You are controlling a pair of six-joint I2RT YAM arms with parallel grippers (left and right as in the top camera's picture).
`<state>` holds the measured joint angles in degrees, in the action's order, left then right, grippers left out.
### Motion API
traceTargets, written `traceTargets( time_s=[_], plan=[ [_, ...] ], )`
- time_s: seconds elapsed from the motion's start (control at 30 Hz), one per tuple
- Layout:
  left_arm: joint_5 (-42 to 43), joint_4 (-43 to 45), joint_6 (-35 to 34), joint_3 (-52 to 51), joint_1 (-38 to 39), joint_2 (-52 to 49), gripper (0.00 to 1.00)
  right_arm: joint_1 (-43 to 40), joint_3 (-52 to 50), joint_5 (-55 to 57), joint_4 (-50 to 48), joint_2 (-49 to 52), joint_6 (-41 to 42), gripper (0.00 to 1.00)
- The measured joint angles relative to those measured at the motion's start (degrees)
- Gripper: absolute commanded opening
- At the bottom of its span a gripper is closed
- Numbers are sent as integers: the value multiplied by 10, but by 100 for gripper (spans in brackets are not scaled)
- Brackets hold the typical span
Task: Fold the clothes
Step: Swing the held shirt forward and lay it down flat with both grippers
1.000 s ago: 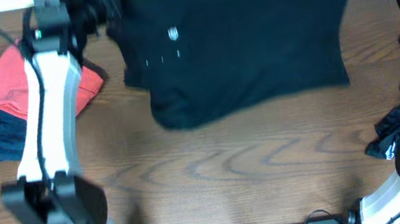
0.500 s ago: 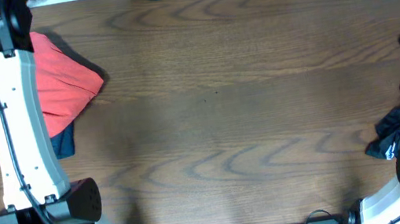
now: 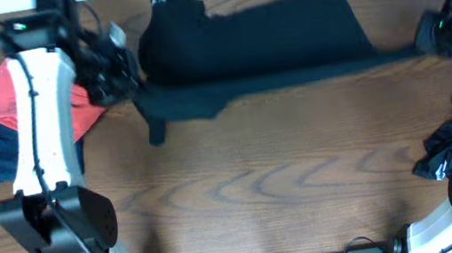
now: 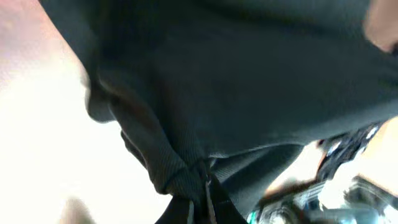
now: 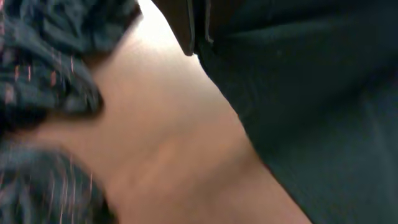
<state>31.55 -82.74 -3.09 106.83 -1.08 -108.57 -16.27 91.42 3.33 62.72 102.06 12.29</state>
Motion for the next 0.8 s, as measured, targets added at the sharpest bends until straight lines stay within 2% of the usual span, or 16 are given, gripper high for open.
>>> traceTargets(
  time_s=[0.27, 0.4, 0.57, 0.7, 0.8],
  plan=[
    [-3, 2, 23, -222, 61, -1, 6, -27, -114, 42, 34, 0, 24, 1],
    [-3, 30, 34, -313, 89, -1, 6, -46, -132, 58, 54, 0, 46, 1],
    [-2, 71, 36, -411, 86, 7, 6, -58, -138, 68, 73, 0, 68, 1],
    [-2, 80, 36, -467, 73, 55, 7, -57, -139, 67, 82, 0, 75, 1],
    [-2, 79, 36, -490, 63, 128, 6, -57, -139, 66, 91, 0, 78, 1]
  ],
)
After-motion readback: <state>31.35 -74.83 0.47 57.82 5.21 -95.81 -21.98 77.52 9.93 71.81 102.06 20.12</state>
